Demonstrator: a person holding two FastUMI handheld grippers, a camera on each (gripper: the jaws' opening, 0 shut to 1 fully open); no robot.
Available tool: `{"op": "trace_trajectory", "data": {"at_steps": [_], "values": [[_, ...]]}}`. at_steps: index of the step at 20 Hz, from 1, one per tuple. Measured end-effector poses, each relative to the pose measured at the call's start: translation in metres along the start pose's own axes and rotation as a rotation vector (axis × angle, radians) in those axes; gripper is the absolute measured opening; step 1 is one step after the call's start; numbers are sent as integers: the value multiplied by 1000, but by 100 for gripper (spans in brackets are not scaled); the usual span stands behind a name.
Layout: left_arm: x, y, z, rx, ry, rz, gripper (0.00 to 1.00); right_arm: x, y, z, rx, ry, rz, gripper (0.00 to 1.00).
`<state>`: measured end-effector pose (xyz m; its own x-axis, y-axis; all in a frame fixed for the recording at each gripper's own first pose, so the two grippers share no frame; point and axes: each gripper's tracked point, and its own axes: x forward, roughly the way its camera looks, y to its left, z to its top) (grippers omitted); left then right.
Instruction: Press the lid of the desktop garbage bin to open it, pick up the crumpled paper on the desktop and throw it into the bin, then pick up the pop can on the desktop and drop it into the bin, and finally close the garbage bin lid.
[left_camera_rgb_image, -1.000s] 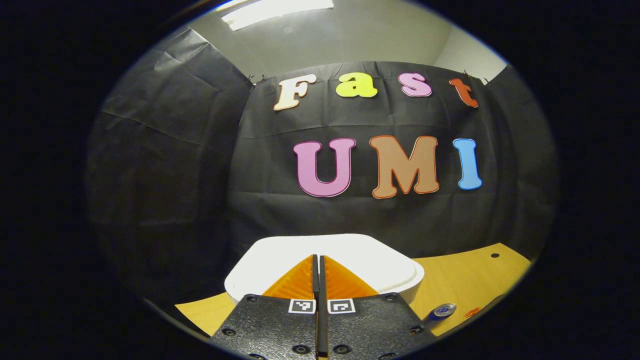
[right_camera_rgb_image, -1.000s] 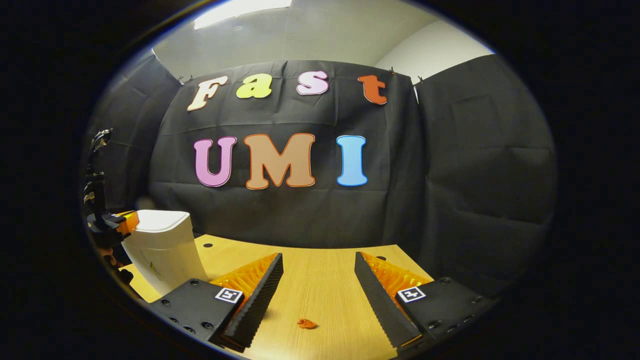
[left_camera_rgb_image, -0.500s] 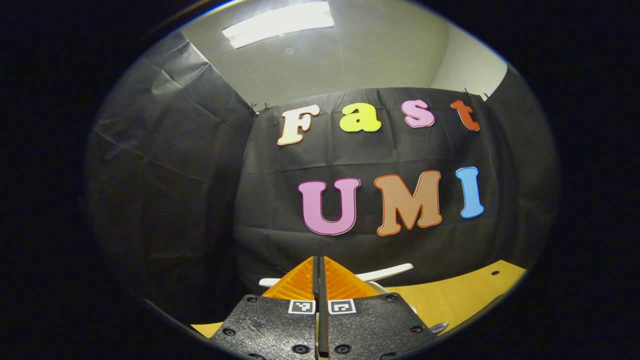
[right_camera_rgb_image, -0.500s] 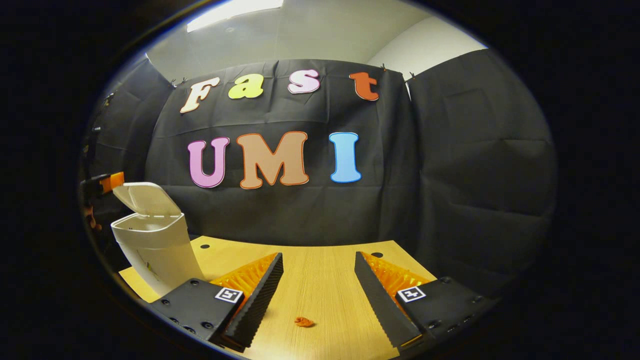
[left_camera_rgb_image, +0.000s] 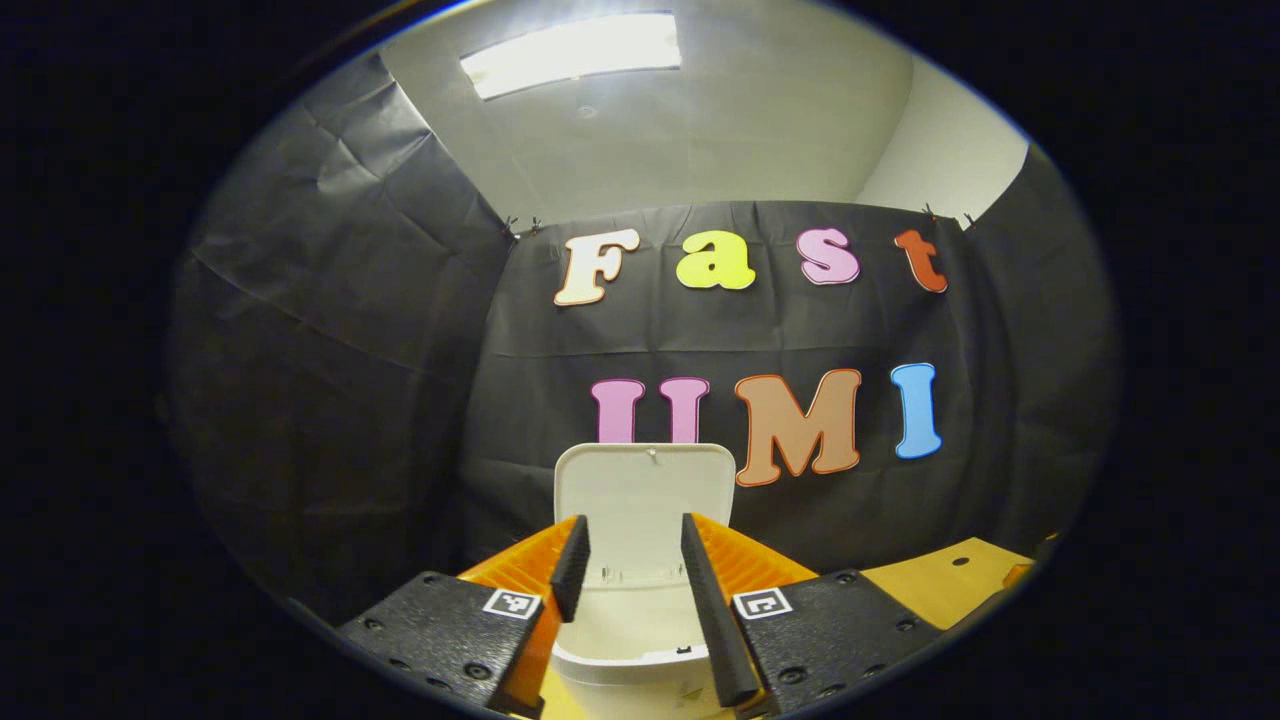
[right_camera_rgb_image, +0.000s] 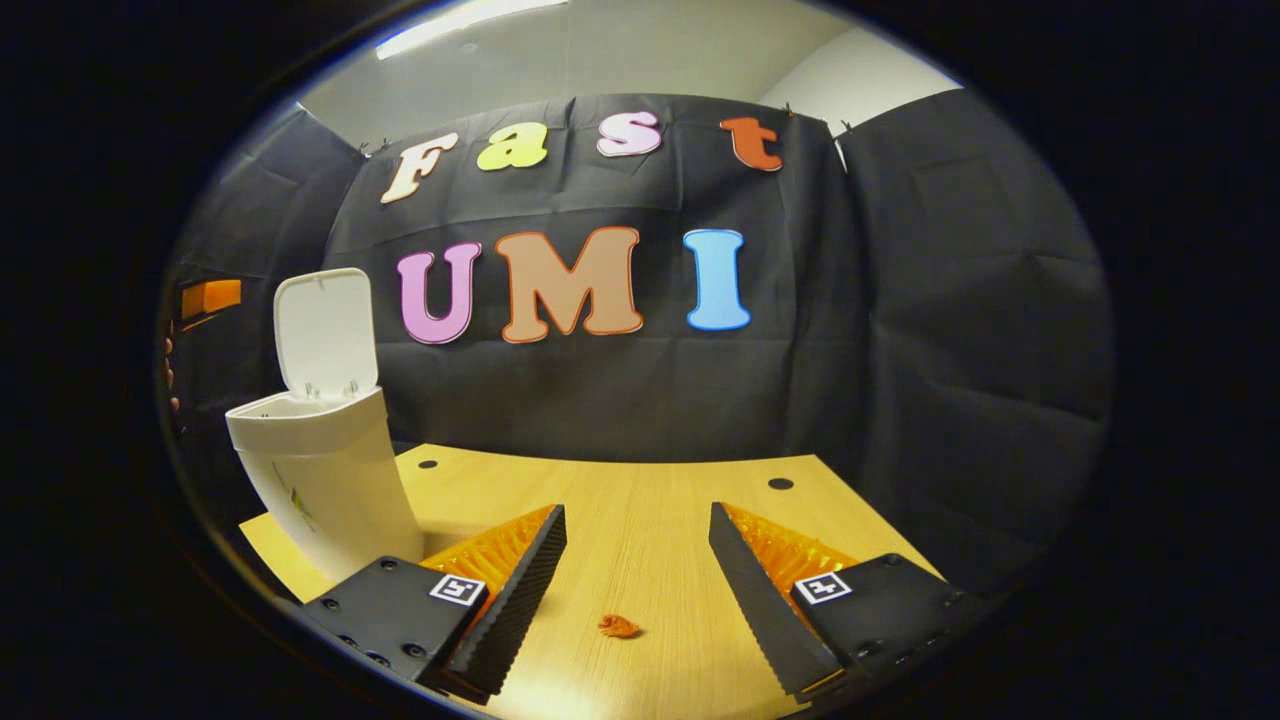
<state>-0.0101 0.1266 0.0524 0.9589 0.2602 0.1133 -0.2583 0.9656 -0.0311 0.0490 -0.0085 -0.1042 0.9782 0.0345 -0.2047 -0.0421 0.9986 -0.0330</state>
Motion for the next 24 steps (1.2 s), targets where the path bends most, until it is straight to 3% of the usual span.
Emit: {"op": "trace_trajectory", "data": {"at_steps": [1, 4, 11, 14, 19, 21, 24], "values": [[-4, 2, -2, 12, 8, 9, 60, 6, 3, -8, 2, 20, 19, 96], [-21, 11, 5, 37, -11, 59, 98, 29, 11, -36, -2, 95, 77, 96], [-58, 46, 20, 149, -45, 206, 94, 83, 25, -121, -45, 374, 202, 96], [-75, 62, 13, 153, -6, 278, 99, 98, 24, -150, -81, 472, 213, 97], [-102, 90, 12, 172, 21, 391, 95, 107, 25, -179, -99, 594, 227, 95], [-107, 95, 14, 170, 18, 415, 95, 106, 31, -185, -82, 637, 235, 89], [-113, 100, 8, 160, 35, 439, 99, 106, 31, -192, -60, 687, 217, 60]]}}
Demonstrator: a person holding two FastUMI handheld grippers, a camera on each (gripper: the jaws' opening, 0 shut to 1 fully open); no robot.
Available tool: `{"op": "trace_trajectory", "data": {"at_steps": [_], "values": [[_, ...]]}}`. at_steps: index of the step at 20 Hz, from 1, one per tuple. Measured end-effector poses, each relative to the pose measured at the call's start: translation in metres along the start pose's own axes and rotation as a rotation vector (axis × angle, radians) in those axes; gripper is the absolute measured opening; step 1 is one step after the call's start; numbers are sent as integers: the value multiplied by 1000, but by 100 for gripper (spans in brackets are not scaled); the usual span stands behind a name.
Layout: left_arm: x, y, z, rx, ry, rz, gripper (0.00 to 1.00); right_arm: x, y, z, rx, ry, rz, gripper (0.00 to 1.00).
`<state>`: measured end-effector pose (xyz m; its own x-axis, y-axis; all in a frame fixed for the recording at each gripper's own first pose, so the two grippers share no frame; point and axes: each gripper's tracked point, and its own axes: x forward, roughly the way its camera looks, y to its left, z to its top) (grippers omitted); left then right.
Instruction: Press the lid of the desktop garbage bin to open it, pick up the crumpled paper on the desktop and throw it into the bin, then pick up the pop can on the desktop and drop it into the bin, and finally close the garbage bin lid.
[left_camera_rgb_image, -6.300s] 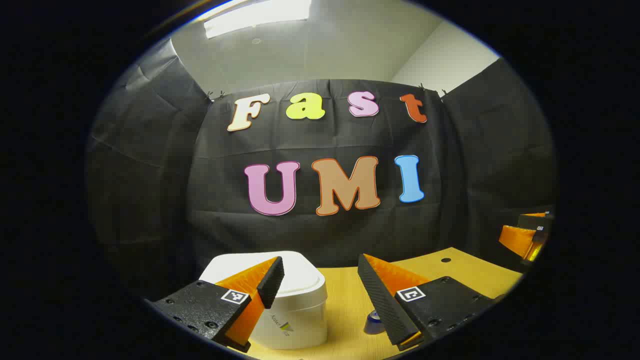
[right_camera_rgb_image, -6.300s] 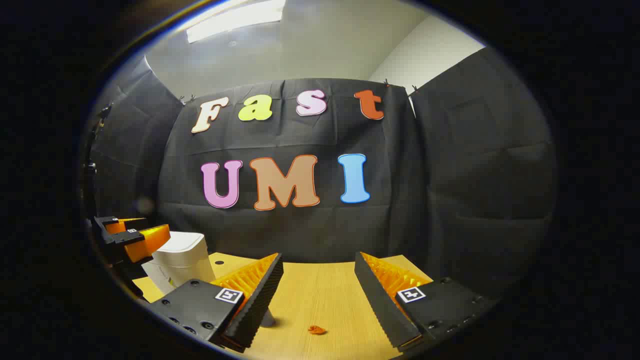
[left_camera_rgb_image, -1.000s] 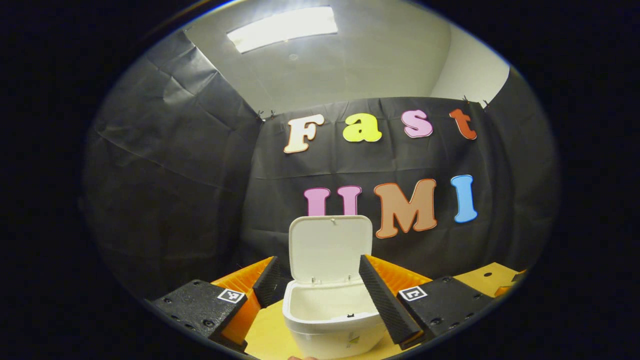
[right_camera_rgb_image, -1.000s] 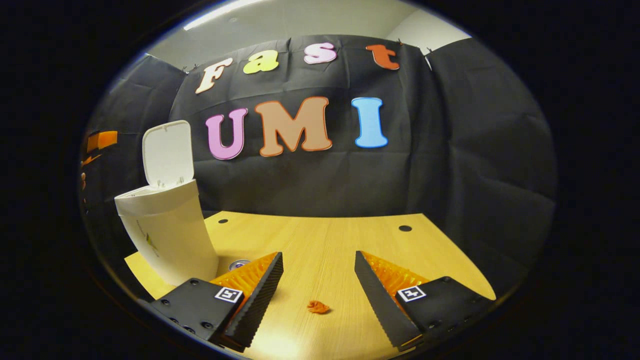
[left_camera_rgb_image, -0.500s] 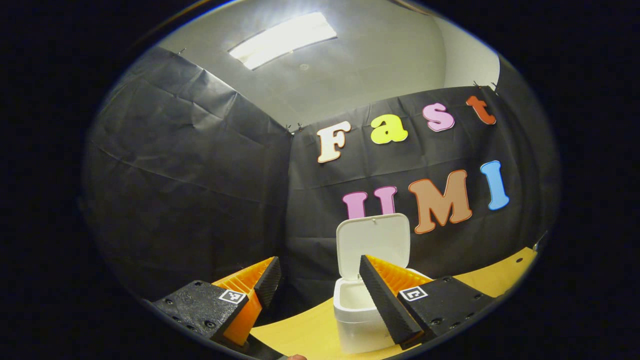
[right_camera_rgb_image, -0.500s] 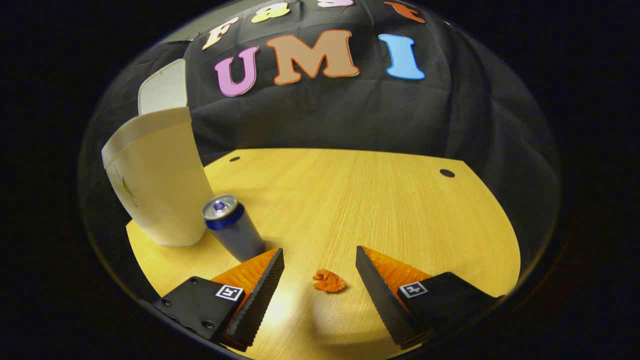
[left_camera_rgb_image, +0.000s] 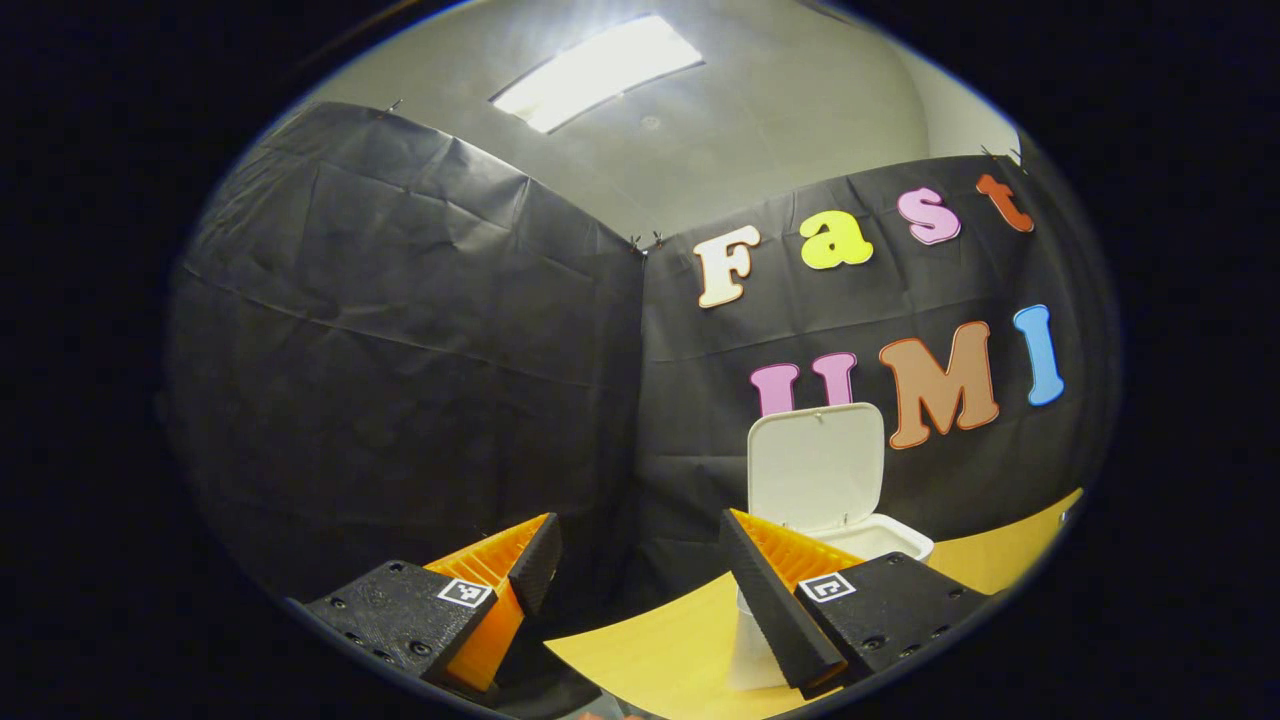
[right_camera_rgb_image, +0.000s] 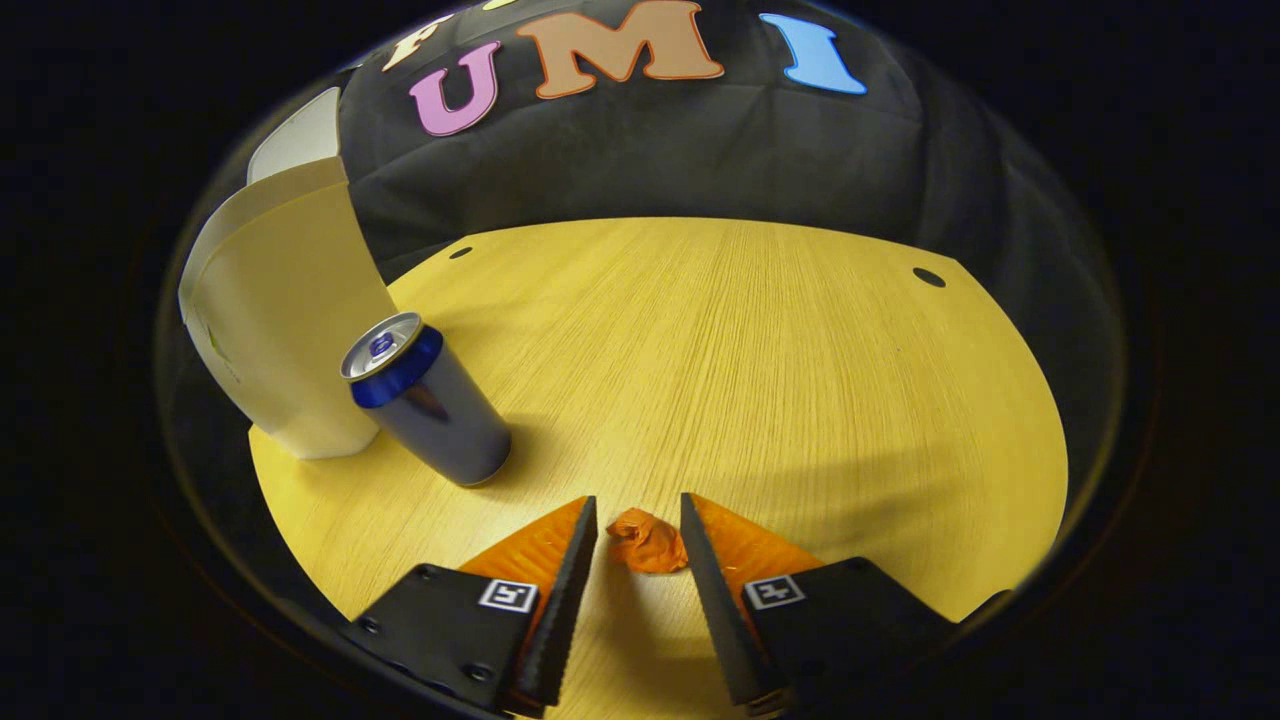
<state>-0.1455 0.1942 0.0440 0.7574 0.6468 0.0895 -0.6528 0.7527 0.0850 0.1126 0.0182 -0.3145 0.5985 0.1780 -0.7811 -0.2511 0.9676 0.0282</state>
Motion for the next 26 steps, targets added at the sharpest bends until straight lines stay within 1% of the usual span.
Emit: {"op": "trace_trajectory", "data": {"at_steps": [1, 2, 3, 4, 5, 6, 7, 8, 9, 10, 11, 12, 14, 15, 16, 17, 19, 21, 22, 23, 24, 25, 26], "values": [[0, 0, -3, -3, 7, 2, 95, 0, -2, -2, 1, 12, -7, 47], [1, 0, -3, -7, 13, 1, 95, -1, -4, -3, -1, 21, -11, 43], [0, 1, -5, -13, 16, 0, 95, -1, -4, -5, 1, 26, -13, 34], [0, 0, -5, -18, 19, -3, 95, -3, -4, -4, 7, 28, -13, 31], [2, -1, -8, -22, 21, -6, 99, -3, -4, -3, 12, 27, -18, 29], [3, -2, -8, -23, 25, -11, 95, -7, -3, 0, 15, 17, -14, 28], [4, -3, -11, -22, 28, -15, 95, -14, -2, 5, 14, 1, -10, 25], [5, -3, -13, -22, 30, -20, 95, -21, -1, 13, 5, -20, -10, 25], [5, -3, -13, -26, 29, -27, 95, -31, 3, 23, -7, -45, -5, 28], [8, -5, -13, -33, 30, -33, 99, -43, 9, 35, -11, -70, 14, 24], [9, -6, -16, -40, 32, -38, 99, -55, 19, 48, -13, -97, 41, 25], [12, -6, -17, -47, 35, -43, 95, -70, 30, 65, -21, -127, 69, 25], [16, -5, -24, -55, 48, -50, 95, -111, 47, 106, -61, -190, 130, 24], [19, -5, -27, -56, 52, -51, 99, -133, 63, 123, -91, -225, 162, 25], [20, -2, -29, -59, 53, -50, 95, -151, 82, 142, -121, -264, 200, 24], [21, 1, -31, -64, 55, -48, 95, -166, 102, 160, -146, -306, 241, 27], [21, 10, -34, -64, 60, -34, 95, -198, 142, 193, -192, -377, 328, 27], [19, 27, -37, -51, 61, -6, 95, -213, 185, 213, -236, -424, 417, 27], [17, 34, -38, -43, 63, 9, 95, -216, 207, 224, -260, -446, 442, 27], [14, 44, -40, -35, 65, 26, 95, -218, 220, 227, -288, -461, 454, 29], [14, 53, -40, -27, 68, 46, 95, -217, 234, 236, -312, -467, 469, 27], [11, 62, -42, -19, 72, 68, 95, -214, 246, 240, -332, -466, 484, 30], [9, 72, -43, -14, 76, 91, 95, -211, 255, 242, -356, -461, 493, 27]]}}
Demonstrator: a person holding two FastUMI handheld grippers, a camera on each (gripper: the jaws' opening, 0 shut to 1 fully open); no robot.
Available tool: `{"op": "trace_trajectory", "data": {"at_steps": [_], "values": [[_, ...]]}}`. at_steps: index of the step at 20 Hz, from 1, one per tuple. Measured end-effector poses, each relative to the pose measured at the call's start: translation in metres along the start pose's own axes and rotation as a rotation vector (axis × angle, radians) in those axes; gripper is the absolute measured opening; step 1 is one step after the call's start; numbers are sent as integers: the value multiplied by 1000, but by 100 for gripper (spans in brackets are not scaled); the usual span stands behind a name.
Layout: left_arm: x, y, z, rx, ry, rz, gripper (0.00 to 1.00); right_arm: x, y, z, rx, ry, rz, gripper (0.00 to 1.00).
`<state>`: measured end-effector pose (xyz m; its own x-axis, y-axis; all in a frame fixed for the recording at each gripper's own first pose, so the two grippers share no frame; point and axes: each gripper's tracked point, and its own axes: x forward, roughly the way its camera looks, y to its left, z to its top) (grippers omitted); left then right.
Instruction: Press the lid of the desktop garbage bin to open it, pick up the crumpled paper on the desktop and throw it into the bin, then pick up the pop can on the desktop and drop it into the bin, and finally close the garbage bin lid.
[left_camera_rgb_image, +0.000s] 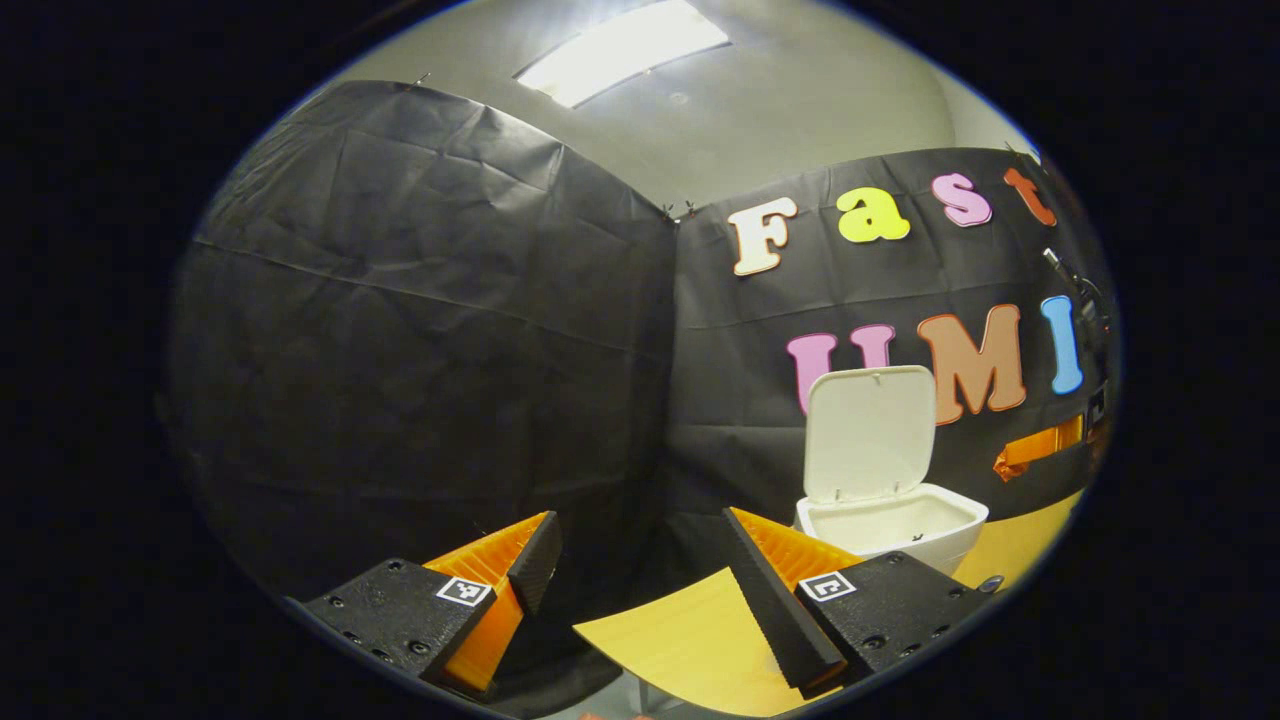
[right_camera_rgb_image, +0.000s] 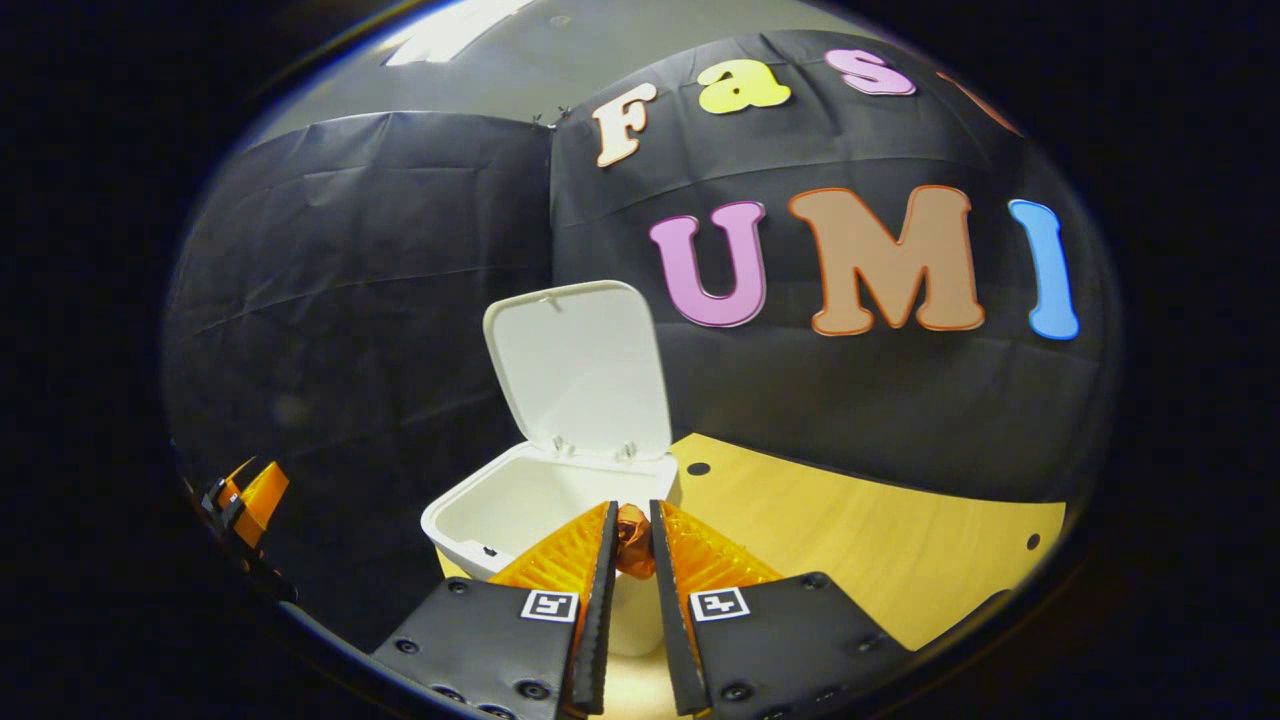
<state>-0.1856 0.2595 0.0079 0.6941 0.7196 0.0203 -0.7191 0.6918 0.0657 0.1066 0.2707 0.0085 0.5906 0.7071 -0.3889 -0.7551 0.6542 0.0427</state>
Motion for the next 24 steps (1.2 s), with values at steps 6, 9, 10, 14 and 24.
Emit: {"op": "trace_trajectory", "data": {"at_steps": [6, 9, 10, 14, 24], "values": [[-19, 53, -6, 14, 17, 120, 96, 15, 13, -5, -36, 40, 30, 27], [-25, 65, -5, 33, 25, 146, 99, 27, 17, -12, -40, 68, 38, 48], [-24, 63, -5, 35, 22, 146, 97, 28, 18, -16, -35, 76, 38, 62], [-28, 53, 4, 32, -2, 93, 99, 23, 13, -11, -36, 55, 11, 98], [-9, -140, 50, -48, -134, -446, 96, -90, -100, -11, 26, -56, -317, 96]]}}
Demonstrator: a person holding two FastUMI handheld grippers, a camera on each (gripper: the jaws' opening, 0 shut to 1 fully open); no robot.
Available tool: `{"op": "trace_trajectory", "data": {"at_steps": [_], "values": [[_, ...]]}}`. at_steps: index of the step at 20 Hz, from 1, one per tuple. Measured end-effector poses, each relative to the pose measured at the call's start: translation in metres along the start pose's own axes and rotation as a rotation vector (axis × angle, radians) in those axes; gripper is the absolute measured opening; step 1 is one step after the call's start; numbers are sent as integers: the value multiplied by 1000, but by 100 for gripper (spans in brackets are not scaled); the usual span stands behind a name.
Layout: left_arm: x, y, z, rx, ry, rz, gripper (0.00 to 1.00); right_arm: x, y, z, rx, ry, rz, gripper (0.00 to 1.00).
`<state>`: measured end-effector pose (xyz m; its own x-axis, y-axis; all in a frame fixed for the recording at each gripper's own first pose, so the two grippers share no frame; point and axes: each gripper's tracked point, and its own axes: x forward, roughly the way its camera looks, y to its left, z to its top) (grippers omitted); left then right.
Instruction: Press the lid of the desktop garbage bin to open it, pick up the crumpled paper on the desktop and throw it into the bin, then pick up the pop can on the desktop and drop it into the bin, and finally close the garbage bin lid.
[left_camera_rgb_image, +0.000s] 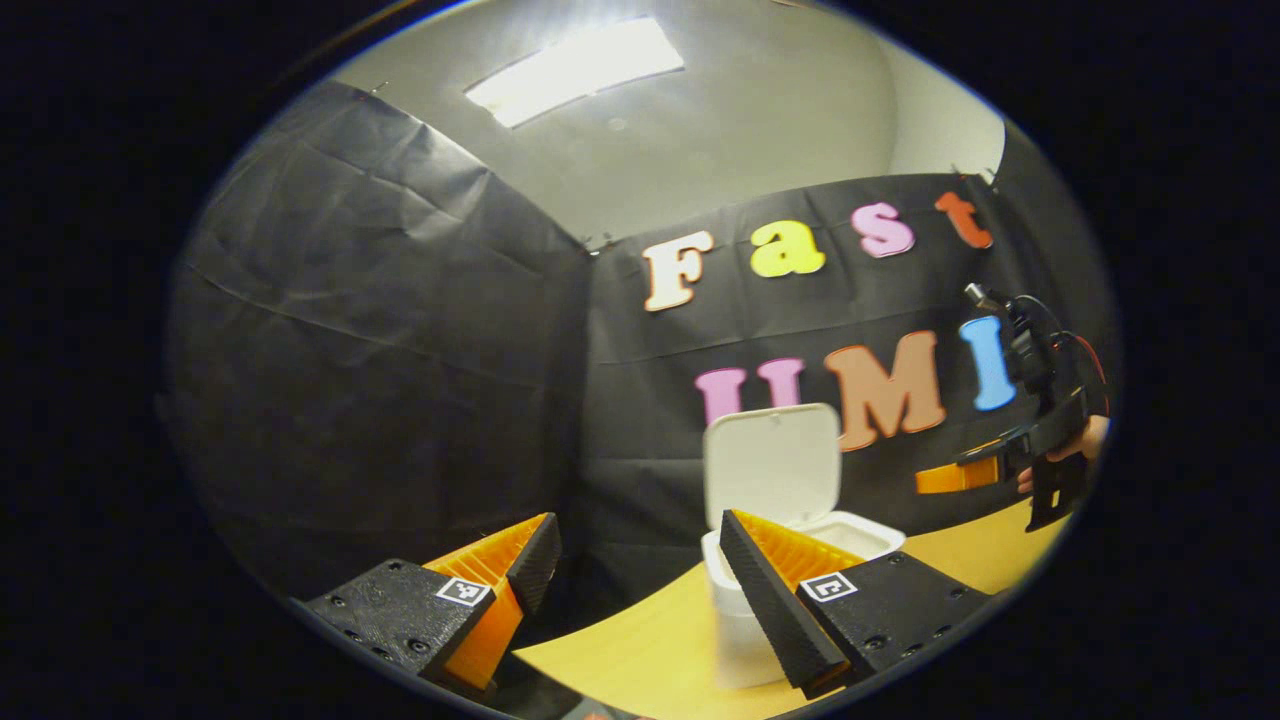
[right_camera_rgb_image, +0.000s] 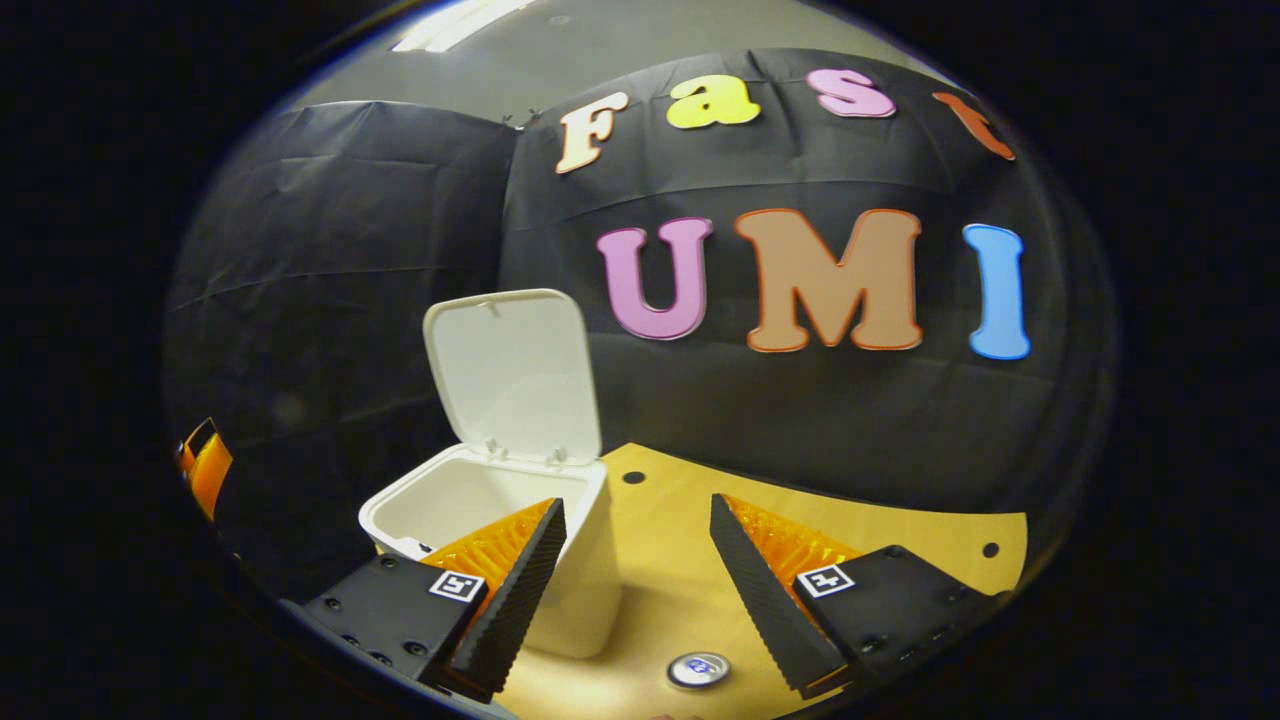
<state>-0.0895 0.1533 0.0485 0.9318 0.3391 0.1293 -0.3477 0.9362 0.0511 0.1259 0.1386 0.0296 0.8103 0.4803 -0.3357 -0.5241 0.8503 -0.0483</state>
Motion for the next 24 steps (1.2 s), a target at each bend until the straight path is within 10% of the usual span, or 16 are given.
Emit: {"op": "trace_trajectory", "data": {"at_steps": [5, 10, 24], "values": [[28, -147, 2, -124, -24, -398, 100, -89, -112, -28, 78, 4, -294, 97], [22, -252, -32, -176, 27, -644, 100, -199, -181, -63, 159, 10, -562, 97], [25, -347, -266, -90, 430, -655, 96, -414, -200, -119, 495, -133, -1048, 96]]}}
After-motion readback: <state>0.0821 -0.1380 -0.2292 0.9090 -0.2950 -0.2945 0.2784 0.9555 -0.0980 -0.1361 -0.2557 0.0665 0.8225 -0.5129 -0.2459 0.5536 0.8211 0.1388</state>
